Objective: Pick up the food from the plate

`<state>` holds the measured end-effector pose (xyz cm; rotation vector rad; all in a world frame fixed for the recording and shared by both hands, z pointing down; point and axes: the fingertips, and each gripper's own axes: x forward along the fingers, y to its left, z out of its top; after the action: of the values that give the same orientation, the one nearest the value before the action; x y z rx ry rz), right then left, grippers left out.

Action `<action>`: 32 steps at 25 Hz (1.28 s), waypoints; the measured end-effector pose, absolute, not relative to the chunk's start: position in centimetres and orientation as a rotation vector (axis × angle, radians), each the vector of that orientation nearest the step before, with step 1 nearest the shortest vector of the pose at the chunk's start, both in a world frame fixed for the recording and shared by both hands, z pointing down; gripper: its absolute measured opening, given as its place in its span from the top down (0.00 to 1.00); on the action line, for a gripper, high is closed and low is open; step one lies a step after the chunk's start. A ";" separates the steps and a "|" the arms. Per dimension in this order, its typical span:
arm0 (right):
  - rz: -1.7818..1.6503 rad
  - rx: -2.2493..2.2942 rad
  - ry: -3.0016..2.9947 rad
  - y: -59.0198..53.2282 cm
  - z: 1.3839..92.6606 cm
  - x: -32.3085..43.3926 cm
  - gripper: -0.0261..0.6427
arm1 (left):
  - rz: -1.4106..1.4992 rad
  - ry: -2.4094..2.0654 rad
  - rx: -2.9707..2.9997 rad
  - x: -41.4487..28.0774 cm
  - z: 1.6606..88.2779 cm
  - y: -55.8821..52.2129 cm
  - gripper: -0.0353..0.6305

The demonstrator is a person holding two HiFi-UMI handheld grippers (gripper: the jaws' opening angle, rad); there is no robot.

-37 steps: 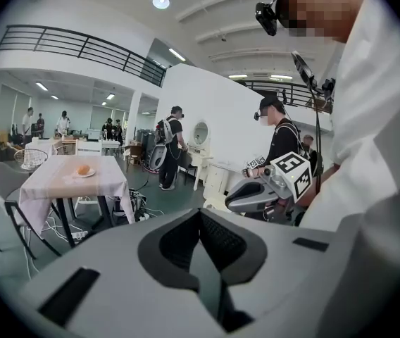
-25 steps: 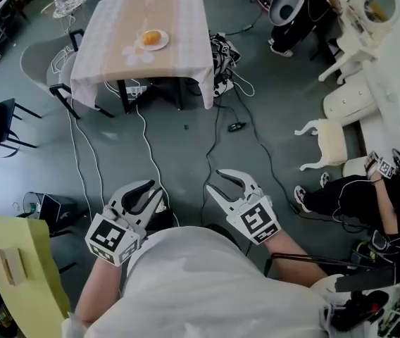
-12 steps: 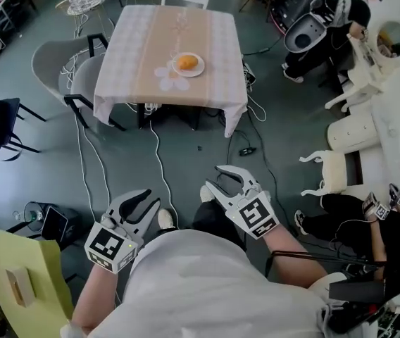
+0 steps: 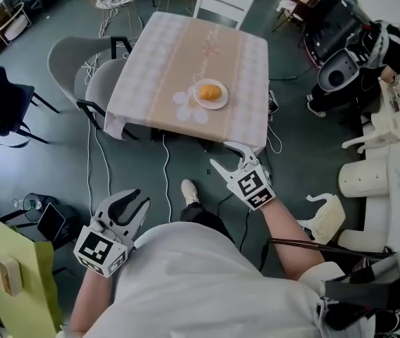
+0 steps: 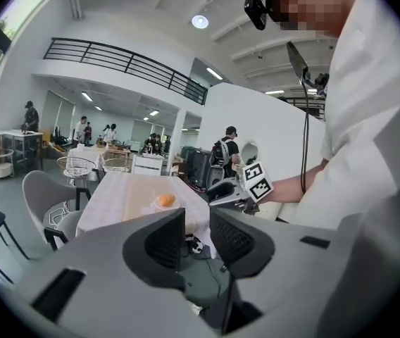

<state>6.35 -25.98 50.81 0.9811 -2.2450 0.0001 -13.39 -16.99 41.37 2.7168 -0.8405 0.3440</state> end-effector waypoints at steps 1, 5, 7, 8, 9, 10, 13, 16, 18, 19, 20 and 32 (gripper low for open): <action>-0.010 0.962 -2.243 -28.2 51.3 7.1 0.66 | 0.332 -0.872 2.700 -12.9 40.8 -18.2 0.79; -0.039 0.891 -2.228 -36.7 53.4 10.1 0.59 | 0.350 -0.966 2.642 -10.9 40.3 -22.5 0.77; -0.049 0.858 -2.222 -40.4 54.4 11.3 0.55 | 0.373 -0.999 2.628 -10.0 40.7 -24.1 0.77; -0.052 0.836 -2.221 -42.0 55.0 11.6 0.54 | 0.381 -1.020 2.608 -9.6 40.8 -24.8 0.77; -0.054 0.808 -2.221 -43.5 55.7 11.8 0.52 | 0.384 -1.044 2.580 -9.2 40.7 -25.4 0.77; -0.058 0.777 -2.220 -44.9 56.4 11.9 0.50 | 0.383 -1.069 2.550 -8.9 40.6 -26.0 0.77; -0.070 0.692 -2.205 -48.6 58.5 12.2 0.47 | 0.371 -1.145 2.486 -8.1 39.9 -27.7 0.77; -0.081 0.604 -2.170 -51.2 61.3 12.4 0.45 | 0.360 -1.227 2.430 -8.2 39.8 -28.8 0.76; -0.094 0.550 -2.134 -52.7 63.2 12.6 0.44 | 0.355 -1.278 2.408 -8.5 39.9 -29.5 0.76; -0.103 0.527 -2.116 -53.2 64.0 12.7 0.43 | 0.355 -1.297 2.400 -8.7 40.0 -29.7 0.76; -0.112 0.507 -2.098 -53.7 64.7 12.8 0.43 | 0.358 -1.313 2.392 -8.8 40.1 -29.9 0.77; -0.010 0.516 -2.045 -55.2 67.7 13.3 0.43 | 0.364 -1.387 2.337 -10.3 40.2 -29.6 0.76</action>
<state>13.33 -55.24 67.65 0.5160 -2.0449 -0.0096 -10.31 -29.61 40.24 2.3372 -1.3868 0.3637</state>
